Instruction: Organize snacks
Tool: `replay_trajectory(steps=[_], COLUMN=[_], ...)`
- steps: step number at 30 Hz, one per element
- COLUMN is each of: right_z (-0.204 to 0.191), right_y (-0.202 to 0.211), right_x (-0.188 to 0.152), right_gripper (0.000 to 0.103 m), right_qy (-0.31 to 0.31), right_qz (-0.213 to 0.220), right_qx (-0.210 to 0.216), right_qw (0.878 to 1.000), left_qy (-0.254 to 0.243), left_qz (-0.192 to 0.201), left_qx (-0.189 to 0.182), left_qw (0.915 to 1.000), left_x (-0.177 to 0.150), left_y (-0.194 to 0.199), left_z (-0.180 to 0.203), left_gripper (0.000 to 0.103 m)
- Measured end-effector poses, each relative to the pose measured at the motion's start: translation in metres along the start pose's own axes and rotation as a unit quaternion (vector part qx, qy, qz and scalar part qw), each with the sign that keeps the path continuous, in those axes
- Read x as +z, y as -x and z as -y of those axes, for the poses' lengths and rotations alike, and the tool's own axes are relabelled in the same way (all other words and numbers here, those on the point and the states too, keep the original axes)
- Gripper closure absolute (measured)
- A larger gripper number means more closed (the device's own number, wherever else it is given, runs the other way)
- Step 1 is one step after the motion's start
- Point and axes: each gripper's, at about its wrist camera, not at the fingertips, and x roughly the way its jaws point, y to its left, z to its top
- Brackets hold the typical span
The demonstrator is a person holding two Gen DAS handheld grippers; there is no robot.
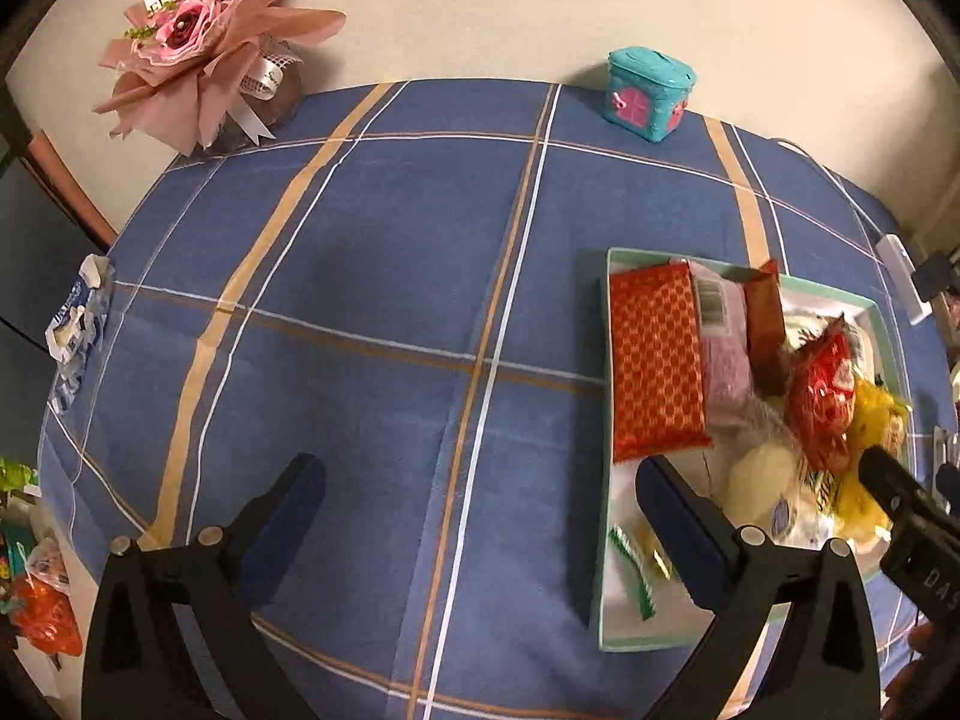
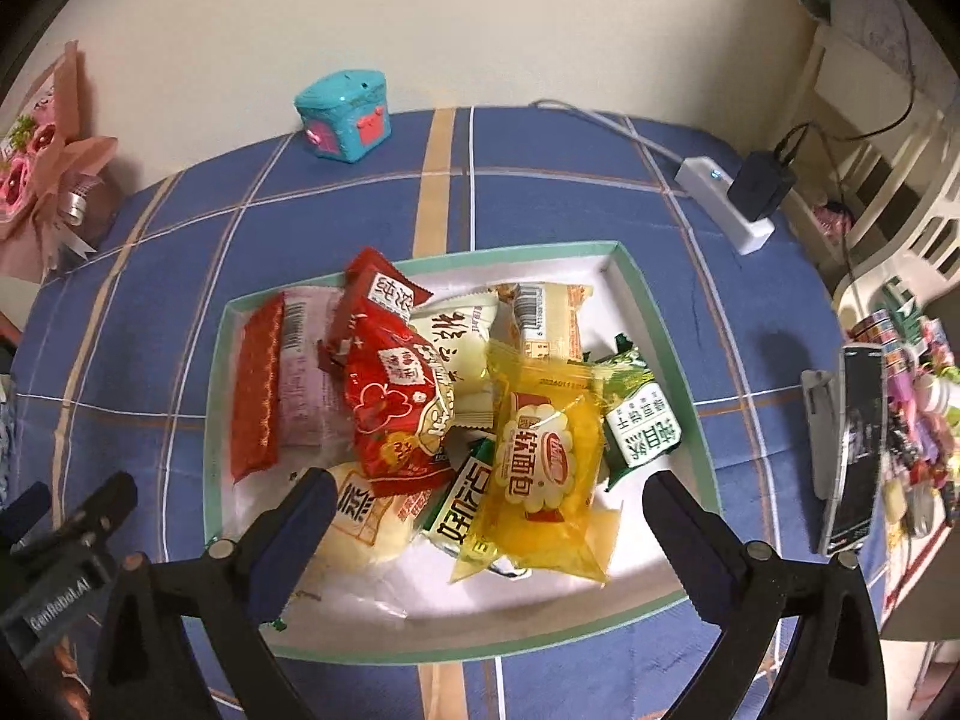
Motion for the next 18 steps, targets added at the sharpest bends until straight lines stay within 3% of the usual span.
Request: replay_trajectory(steps=[10, 18], right_z=[-0.009, -0.024], right_y=[0.032, 0.031], right_x=[-0.019, -0.050], right_gripper=[0.000, 0.000], right_qy=[-0.009, 0.002], right_qz=[0.026, 0.012], right_qx=[-0.011, -0.015], right_qw=[1.000, 1.000], left_qy=[-0.008, -0.004], left_qz=[0.017, -0.017], left_qx=[0.008, -0.005], left_qw=[0.9998, 0.9998], left_x=[-0.019, -0.032], left_y=[0.022, 0.018], left_z=[-0.017, -0.030], left_gripper=[0.000, 0.000])
